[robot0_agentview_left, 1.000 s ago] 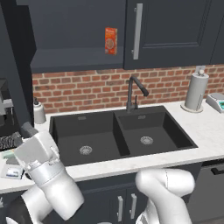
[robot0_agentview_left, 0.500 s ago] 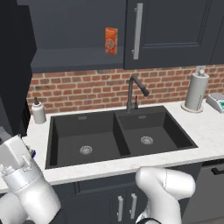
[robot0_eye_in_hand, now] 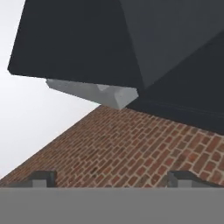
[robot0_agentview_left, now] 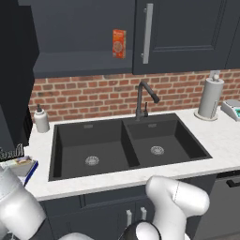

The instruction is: Pick the bar and place it on the digital scale for weighing, and close the cabinet.

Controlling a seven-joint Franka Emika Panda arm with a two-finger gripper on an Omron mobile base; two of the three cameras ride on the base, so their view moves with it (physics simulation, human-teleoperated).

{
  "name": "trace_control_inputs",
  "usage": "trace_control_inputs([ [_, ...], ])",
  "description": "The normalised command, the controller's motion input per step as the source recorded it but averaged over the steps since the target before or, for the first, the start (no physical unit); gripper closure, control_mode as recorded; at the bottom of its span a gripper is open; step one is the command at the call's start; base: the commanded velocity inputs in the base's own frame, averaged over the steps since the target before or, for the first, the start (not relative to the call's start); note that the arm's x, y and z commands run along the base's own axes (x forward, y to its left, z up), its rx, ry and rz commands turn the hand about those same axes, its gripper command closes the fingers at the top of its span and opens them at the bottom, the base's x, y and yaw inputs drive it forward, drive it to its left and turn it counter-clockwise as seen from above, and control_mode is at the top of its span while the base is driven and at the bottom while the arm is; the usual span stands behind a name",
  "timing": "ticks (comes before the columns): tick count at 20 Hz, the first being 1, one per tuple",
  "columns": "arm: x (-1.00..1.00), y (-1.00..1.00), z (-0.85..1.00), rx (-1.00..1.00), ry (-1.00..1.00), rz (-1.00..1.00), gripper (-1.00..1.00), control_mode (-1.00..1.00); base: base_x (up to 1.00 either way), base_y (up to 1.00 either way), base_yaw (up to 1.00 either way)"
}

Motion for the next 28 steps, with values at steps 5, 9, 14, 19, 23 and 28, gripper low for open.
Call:
trace_control_inputs([
  [5, 0.24, 0.29, 0.01, 0.11, -0.05, -0.19, -1.0, -1.0, 0.0, 0.0, 0.0],
  [9, 0.36, 0.04, 0.0, 0.21, -0.01, -0.2, -1.0, -1.0, 0.0, 0.0, 0.0],
  [14, 0.06, -0.2, 0.06, 0.34, -0.04, -0.23, -1.0, -1.0, 0.0, 0.0, 0.0],
  [19, 0.0, -0.55, 0.33, 0.45, -0.06, -0.23, -1.0, -1.0, 0.0, 0.0, 0.0],
  [23, 0.0, -0.79, 0.49, 0.48, -0.04, -0.21, -1.0, -1.0, 0.0, 0.0, 0.0],
  [28, 0.04, -0.95, 0.46, 0.47, 0.0, -0.22, -1.0, -1.0, 0.0, 0.0, 0.0],
])
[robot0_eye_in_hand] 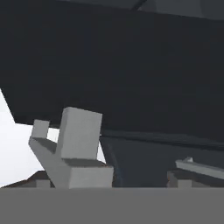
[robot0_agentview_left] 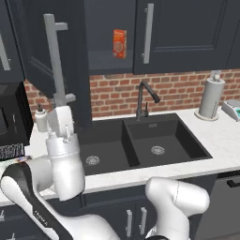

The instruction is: Pick the bar and place it on the digital scale for weighing, and close the cabinet.

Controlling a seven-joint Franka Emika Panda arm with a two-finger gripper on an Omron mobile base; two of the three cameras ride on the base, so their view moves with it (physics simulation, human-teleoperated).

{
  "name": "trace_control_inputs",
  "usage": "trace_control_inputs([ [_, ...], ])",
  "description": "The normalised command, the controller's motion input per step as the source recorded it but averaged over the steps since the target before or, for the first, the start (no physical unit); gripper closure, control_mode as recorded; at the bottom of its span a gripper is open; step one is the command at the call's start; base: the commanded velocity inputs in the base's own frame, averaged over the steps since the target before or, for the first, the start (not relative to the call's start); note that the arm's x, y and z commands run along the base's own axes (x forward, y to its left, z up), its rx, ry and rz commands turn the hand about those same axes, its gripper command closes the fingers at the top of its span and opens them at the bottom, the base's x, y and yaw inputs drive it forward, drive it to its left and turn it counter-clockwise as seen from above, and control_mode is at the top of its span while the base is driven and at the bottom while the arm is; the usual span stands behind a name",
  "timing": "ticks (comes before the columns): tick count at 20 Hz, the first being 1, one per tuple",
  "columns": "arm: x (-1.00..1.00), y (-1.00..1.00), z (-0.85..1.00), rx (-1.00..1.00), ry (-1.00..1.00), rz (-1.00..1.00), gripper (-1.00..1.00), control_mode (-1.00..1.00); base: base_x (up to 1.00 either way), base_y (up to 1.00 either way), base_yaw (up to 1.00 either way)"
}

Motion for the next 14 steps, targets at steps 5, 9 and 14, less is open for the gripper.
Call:
trace_control_inputs([
  [5, 0.13, -0.98, 0.43, 0.44, 0.0, -0.22, -1.0, -1.0, 0.0, 0.0, 0.0],
  [9, 0.17, -0.94, 0.43, 0.43, 0.0, -0.23, -1.0, -1.0, 0.0, 0.0, 0.0],
  [14, 0.31, -0.75, 0.43, 0.39, 0.0, -0.22, -1.0, -1.0, 0.0, 0.0, 0.0],
])
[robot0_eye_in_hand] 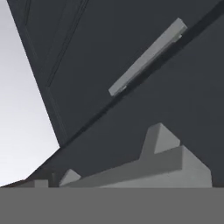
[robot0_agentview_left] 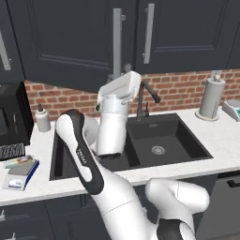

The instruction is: Pick the bar and place it on the digital scale for weighing, and close the cabinet.

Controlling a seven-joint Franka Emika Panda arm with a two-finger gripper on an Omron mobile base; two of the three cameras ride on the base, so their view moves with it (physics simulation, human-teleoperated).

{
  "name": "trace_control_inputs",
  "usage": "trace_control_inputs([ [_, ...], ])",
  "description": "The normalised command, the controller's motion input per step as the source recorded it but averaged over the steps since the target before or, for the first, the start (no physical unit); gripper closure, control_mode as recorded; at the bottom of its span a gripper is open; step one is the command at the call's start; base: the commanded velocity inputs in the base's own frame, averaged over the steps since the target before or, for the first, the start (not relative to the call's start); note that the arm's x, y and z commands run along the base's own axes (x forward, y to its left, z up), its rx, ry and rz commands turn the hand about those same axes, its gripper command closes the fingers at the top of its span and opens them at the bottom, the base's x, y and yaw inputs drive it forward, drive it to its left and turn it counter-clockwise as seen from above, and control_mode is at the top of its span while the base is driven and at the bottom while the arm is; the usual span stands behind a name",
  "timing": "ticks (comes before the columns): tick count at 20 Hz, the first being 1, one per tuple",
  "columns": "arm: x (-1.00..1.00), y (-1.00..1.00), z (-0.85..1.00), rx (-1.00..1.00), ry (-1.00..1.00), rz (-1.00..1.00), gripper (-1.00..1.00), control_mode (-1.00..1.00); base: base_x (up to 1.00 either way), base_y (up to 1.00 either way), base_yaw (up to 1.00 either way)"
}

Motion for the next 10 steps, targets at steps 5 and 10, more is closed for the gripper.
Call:
trace_control_inputs([
  [5, 0.45, -0.47, 0.45, 0.35, 0.0, -0.2, -1.0, -1.0, 0.0, 0.0, 0.0],
  [10, 0.53, -0.29, 0.32, 0.31, 0.0, -0.18, -1.0, -1.0, 0.0, 0.0, 0.0],
])
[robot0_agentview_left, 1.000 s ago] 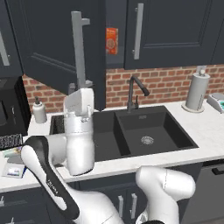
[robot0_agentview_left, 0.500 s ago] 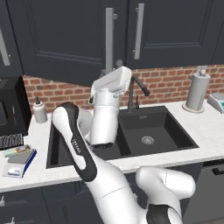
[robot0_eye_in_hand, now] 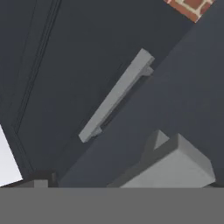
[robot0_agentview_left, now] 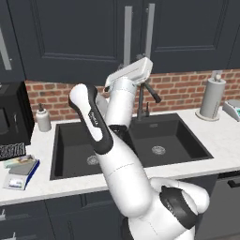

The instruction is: Pick the bar and place it on the digital scale for weighing, and close the cabinet.

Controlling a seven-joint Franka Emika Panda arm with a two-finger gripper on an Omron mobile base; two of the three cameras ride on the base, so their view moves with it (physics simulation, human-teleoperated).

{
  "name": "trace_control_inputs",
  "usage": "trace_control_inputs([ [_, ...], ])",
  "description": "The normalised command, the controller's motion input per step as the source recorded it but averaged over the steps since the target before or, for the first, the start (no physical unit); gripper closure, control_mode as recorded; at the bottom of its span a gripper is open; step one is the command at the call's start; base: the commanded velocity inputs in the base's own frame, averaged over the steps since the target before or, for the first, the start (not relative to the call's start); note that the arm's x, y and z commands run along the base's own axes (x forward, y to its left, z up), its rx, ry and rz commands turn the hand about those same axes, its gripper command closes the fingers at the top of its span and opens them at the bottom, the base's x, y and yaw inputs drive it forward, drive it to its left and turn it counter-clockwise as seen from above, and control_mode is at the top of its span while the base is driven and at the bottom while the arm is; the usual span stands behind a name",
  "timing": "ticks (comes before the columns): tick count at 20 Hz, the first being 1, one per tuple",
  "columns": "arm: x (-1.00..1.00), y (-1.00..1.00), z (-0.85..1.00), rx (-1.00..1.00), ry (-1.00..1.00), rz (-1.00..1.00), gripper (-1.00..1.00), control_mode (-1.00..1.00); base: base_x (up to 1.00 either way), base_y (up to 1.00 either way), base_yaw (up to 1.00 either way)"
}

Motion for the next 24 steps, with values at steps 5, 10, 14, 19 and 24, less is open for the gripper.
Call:
trace_control_inputs([
  [5, 0.58, -0.05, 0.3, 0.09, 0.02, -0.19, -1.0, -1.0, 0.0, 0.0, 0.0],
  [10, 0.77, 0.0, 0.18, 0.0, 0.12, -0.25, -1.0, -1.0, 0.0, 0.0, 0.0],
  [14, 0.86, 0.0, 0.01, 0.0, 0.07, -0.26, -1.0, -1.0, 0.0, 0.0, 0.0],
  [19, 0.9, 0.0, -0.13, -0.01, 0.0, -0.22, -1.0, -1.0, 0.0, 0.0, 0.0],
  [24, 0.89, 0.0, -0.4, -0.03, -0.04, -0.19, -1.0, -1.0, 0.0, 0.0, 0.0],
])
